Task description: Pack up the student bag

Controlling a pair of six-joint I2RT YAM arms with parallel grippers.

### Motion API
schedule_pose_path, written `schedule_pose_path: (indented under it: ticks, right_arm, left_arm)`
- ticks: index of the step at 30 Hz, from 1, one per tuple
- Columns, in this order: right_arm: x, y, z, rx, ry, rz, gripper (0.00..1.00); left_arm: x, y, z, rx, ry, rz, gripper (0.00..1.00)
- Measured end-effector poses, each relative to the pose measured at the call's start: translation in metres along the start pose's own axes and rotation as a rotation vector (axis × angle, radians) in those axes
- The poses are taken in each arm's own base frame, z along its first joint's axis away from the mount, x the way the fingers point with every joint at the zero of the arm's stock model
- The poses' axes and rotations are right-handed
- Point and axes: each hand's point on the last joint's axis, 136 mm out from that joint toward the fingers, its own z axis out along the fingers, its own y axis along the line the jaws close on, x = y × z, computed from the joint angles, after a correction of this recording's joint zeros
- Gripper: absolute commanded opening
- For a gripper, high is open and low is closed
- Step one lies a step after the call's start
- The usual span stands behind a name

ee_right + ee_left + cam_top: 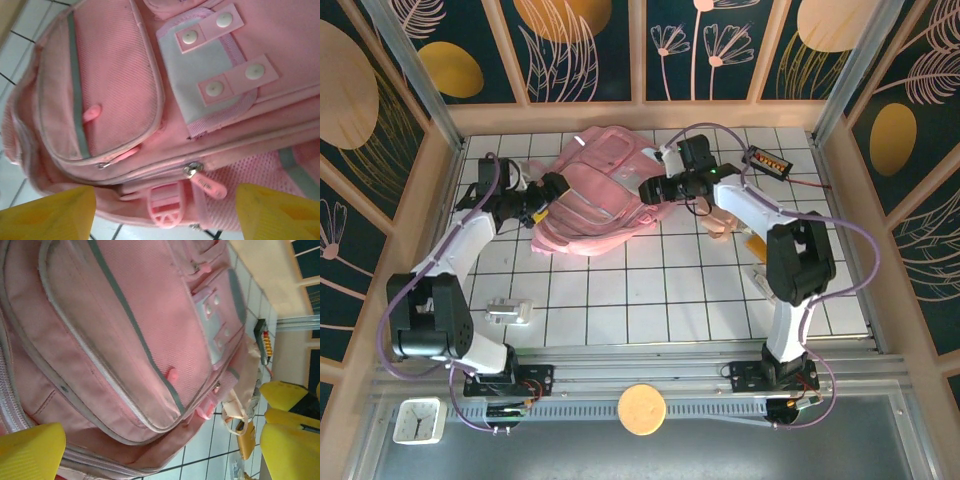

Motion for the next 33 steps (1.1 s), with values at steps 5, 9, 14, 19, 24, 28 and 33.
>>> schedule_pose_path:
  ticks: [5,9,14,19,24,28,33]
  right_arm:
    - [0.008,-0.019,0.03,0.03,0.082,-0.113,0.63]
    - [0.03,-0.032,0.048,0.033,0.169,-0.158,0.63]
    - [0.048,-0.041,0.058,0.027,0.232,-0.181,0.63]
    - [0.048,-0.04,0.059,0.019,0.244,-0.211,0.62]
    - [0.053,-0.039,0.063,0.005,0.26,-0.245,0.53]
    - [0.057,-0.038,0.065,-0.006,0.266,-0.284,0.53]
    - [0.062,-0.036,0.066,-0.027,0.271,-0.317,0.22]
  left_arm:
    - [0.006,0.024,0.021,-0.064,0.068,-0.04,0.99]
    - [0.01,0.036,0.032,-0.093,0.102,-0.058,0.99]
    - [0.01,0.037,0.034,-0.097,0.107,-0.053,0.99]
    - [0.011,0.04,0.037,-0.102,0.115,-0.057,0.99]
    - [0.012,0.044,0.041,-0.111,0.125,-0.065,0.99]
    - [0.011,0.048,0.046,-0.117,0.134,-0.072,0.99]
    - [0.012,0.051,0.05,-0.12,0.142,-0.078,0.99]
